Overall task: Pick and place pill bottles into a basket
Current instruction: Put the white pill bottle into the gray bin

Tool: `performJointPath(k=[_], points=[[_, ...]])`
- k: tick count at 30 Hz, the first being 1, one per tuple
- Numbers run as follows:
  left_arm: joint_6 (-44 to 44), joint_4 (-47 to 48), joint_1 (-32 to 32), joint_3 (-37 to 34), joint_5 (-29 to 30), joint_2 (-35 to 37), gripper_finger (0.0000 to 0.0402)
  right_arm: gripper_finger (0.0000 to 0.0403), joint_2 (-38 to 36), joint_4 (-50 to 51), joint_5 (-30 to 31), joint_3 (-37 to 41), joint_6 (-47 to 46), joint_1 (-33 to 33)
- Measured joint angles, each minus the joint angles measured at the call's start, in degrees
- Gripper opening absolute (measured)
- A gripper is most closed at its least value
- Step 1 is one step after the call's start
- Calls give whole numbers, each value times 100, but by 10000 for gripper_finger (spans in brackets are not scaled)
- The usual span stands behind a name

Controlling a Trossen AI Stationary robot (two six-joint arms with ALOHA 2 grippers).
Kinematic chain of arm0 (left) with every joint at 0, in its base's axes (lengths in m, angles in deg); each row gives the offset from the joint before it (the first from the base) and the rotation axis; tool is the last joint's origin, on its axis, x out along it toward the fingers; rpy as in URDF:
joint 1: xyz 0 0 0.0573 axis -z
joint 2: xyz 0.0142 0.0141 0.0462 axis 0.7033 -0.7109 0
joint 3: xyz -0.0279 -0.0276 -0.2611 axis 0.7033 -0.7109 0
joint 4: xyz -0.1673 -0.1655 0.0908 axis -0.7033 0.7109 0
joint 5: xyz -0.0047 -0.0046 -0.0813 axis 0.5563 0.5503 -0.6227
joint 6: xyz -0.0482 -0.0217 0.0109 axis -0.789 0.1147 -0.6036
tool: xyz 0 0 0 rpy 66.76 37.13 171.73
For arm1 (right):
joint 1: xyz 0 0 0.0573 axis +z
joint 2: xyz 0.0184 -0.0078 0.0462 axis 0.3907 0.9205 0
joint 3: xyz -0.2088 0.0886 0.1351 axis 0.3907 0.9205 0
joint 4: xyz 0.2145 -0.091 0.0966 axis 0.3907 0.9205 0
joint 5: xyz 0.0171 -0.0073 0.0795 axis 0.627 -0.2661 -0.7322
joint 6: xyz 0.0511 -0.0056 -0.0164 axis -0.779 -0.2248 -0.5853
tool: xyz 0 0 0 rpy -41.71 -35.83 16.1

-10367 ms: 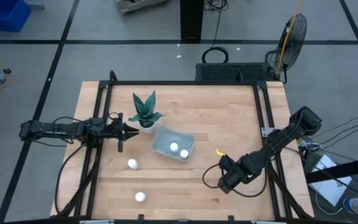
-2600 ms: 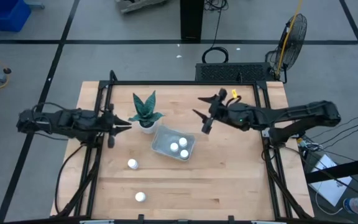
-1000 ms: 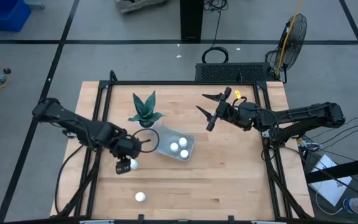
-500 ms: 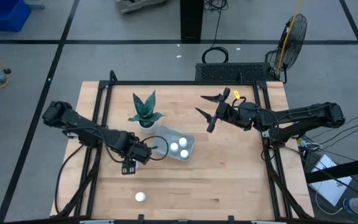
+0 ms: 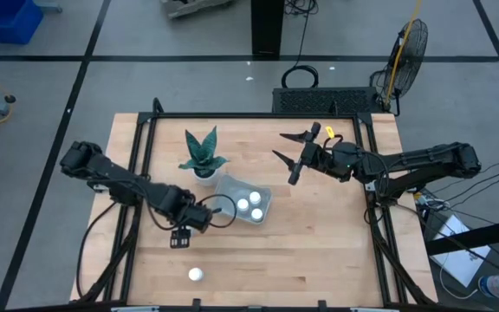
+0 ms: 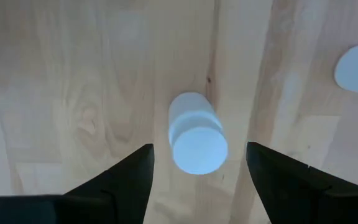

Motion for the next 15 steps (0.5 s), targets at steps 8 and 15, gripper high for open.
performJointPath(k=[8,15], points=[[-279,35,187,0,-210,0,269,235,0,-2,0,0,2,0],[-348,39,242,0,56,0,273,235,0,-4,0,0,0,0]])
